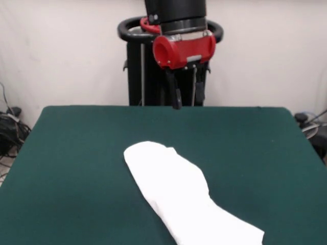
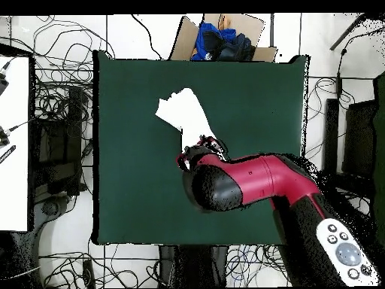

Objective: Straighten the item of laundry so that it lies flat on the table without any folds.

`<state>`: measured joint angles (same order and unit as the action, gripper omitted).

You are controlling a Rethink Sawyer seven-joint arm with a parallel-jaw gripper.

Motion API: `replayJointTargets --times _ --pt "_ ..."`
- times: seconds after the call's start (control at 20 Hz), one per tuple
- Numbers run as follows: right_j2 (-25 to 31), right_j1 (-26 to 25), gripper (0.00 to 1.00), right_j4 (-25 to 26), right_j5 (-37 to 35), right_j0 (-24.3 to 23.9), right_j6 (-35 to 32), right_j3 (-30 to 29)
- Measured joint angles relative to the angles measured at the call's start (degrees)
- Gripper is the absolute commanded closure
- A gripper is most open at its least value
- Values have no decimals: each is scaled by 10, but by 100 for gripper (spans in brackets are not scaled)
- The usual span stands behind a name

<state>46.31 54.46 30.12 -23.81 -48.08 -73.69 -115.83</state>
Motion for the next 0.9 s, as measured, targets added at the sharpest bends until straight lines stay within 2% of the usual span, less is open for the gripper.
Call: replayJointTargets --times 0.55,0.9 --pt "-12 -57 0 27 0 12 0 34" --pt "-12 -62 0 17 0 7 0 42"
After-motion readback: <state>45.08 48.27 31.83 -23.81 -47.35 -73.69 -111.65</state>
